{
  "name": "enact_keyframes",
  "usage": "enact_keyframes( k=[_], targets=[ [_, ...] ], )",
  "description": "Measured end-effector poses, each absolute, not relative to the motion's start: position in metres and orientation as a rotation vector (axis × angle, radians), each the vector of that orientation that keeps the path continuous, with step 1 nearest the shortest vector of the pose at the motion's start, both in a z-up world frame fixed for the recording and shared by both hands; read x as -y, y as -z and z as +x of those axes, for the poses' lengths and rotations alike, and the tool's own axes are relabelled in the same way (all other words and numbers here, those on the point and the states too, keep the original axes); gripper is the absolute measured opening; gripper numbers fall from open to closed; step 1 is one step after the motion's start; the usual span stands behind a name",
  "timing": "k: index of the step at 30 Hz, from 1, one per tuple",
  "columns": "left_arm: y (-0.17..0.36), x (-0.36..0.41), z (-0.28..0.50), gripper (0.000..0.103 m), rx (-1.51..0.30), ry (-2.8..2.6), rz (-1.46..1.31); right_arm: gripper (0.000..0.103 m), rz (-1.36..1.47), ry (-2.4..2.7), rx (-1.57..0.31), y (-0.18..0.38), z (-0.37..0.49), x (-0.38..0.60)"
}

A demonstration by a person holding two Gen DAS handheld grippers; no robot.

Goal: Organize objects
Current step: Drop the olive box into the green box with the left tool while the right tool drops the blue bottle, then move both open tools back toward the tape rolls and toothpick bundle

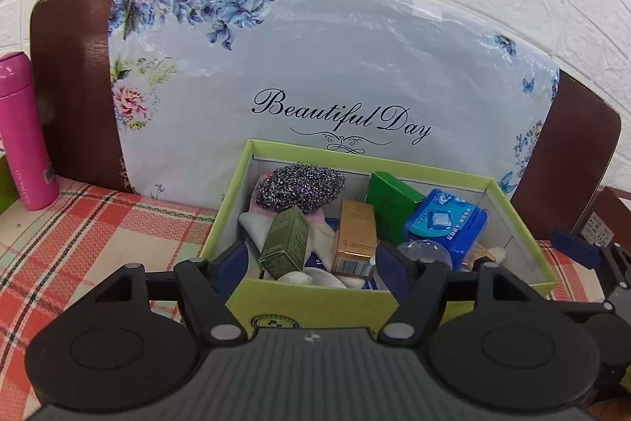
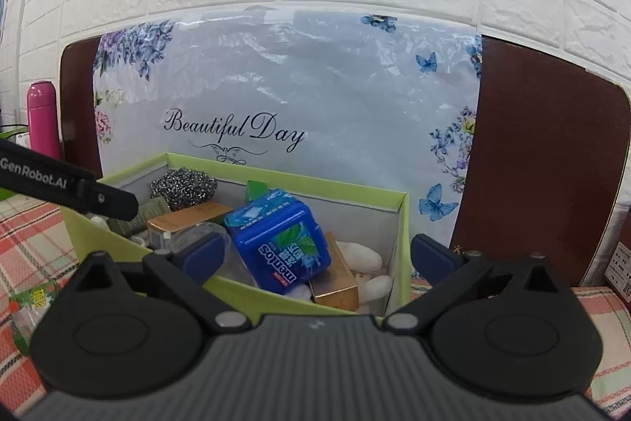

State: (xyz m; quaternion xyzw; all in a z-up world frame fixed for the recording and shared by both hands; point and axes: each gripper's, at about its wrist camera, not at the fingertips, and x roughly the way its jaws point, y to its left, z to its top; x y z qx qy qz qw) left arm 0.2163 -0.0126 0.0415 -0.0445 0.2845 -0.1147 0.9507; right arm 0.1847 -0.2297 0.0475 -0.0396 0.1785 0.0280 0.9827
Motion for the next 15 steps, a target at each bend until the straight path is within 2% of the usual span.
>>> enact_keyframes(
  k=[9,15],
  targets=[
    [-0.058,0.022,0.163,0.08,-0.592,0.191,-0.043,0.103,-0.022,-0.082,-0.323,-0.081,0.129,0.234],
    [-0.051,0.027,0.136,0.08,-0.623,0.21,-0.041,0.103,-0.013,-0.071,-0.346,-0.078,0.091,0.241]
  ],
)
